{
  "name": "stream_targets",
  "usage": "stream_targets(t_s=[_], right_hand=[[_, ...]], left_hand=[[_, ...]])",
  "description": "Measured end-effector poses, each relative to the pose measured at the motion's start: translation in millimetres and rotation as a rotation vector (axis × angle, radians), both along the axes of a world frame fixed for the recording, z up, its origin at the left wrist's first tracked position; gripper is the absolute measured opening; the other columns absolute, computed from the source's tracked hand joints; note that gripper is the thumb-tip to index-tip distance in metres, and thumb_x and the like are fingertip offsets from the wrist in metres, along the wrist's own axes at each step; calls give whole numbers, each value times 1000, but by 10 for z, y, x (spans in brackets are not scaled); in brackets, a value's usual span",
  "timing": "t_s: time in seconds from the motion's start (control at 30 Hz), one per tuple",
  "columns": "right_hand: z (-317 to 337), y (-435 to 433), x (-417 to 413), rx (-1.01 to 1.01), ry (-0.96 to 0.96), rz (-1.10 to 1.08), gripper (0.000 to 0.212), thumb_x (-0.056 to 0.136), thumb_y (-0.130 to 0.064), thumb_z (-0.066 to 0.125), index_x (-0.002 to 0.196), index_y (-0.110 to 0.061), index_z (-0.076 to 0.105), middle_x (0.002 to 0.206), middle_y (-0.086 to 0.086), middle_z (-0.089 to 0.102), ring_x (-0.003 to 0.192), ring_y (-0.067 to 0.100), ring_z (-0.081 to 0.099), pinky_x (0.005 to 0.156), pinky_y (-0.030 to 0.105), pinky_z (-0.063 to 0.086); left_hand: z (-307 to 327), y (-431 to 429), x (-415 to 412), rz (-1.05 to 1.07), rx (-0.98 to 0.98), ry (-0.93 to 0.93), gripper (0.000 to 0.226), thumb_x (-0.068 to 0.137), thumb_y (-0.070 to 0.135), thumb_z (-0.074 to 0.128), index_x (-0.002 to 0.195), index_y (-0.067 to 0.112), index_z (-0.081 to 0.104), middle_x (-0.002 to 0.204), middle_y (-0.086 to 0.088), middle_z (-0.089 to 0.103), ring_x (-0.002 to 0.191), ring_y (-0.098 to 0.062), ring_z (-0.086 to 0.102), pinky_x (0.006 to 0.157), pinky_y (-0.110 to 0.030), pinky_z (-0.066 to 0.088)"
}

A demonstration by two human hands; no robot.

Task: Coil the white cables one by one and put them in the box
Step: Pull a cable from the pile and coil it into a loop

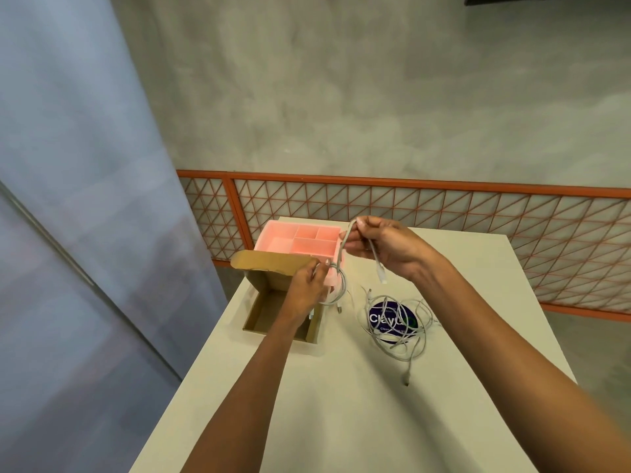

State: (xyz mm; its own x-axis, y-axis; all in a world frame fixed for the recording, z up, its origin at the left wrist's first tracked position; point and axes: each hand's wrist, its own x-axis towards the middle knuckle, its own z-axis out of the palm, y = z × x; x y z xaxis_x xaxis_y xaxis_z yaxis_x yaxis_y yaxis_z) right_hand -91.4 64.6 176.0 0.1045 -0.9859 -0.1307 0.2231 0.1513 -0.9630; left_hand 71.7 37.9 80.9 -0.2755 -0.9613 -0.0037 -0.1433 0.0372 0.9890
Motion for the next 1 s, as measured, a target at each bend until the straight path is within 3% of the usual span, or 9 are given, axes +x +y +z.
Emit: stream_targets(t_s=[0.17, 0.3, 0.37, 0.43, 0.5, 0.6, 0.73, 0.83, 1.0], right_hand=[[86, 16, -119, 39, -123, -67, 29, 101, -10, 37, 80, -12, 57, 59, -4, 67, 56, 6, 64, 74, 26, 54], [4, -32, -138, 122, -296, -162, 31, 100, -9, 33, 78, -16, 55, 53, -7, 56, 52, 5, 54, 69, 25, 48], [-49, -51, -158, 142, -263, -169, 30, 99, -11, 31, 78, -18, 51, 50, -9, 49, 49, 5, 47, 61, 22, 39], [-116, -70, -172, 160, -201, -172, 33, 102, -20, 27, 75, -18, 46, 45, -8, 41, 43, 7, 40, 56, 24, 29], [-183, -75, -160, 163, -99, -176, 39, 104, -28, 24, 72, -17, 42, 42, -7, 32, 41, 9, 31, 53, 25, 23], [-248, -31, -84, 135, 168, -117, 40, 104, -35, 24, 72, -17, 39, 48, -5, 28, 49, 11, 23, 51, 25, 21], [-238, 49, 40, 106, 702, 14, 44, 92, -53, 48, 88, -10, 57, 64, -1, 45, 58, 13, 41, 54, 25, 35], [-247, 58, 121, 56, 943, 108, 35, 80, -41, 72, 93, -9, 64, 85, 2, 59, 80, 19, 54, 58, 23, 43], [-195, 55, 227, -6, 1078, 23, 23, 80, -27, 75, 89, -8, 66, 95, 6, 62, 83, 22, 60, 51, 20, 45]], left_hand=[[103, -72, 64, 36, -35, -4, 24, 99, 35, 42, 108, 18, 57, 108, -8, 61, 98, -17, 57, 76, -36, 56], [141, -45, 20, 38, -39, 90, 28, 101, 33, 38, 110, 12, 55, 73, 4, 47, 67, -8, 44, 54, -13, 44], [158, -32, 8, 29, -21, 116, 28, 100, 31, 41, 110, 10, 56, 77, 4, 48, 71, -7, 46, 54, -12, 47], [155, -32, 18, 9, -5, 126, 28, 96, 35, 49, 109, 12, 57, 98, -1, 62, 93, -15, 59, 63, -19, 55], [143, -35, 19, 9, -21, 81, 25, 92, 38, 55, 104, 16, 58, 114, -4, 64, 108, -21, 60, 73, -27, 59], [133, -39, 4, 67, -105, -44, 23, 93, 37, 54, 100, 16, 57, 109, 0, 65, 102, -18, 61, 69, -24, 57], [108, -64, -6, 75, -176, -118, 28, 97, 35, 47, 104, 12, 58, 103, -1, 64, 99, -15, 60, 74, -25, 56], [134, -29, -26, 86, -148, -81, 26, 98, 34, 42, 102, 12, 57, 85, 0, 59, 78, -12, 59, 61, -16, 48], [176, 16, -28, 99, -25, 62, 31, 101, 34, 37, 103, 11, 57, 72, -21, 50, 52, -16, 56, 46, -9, 40]])
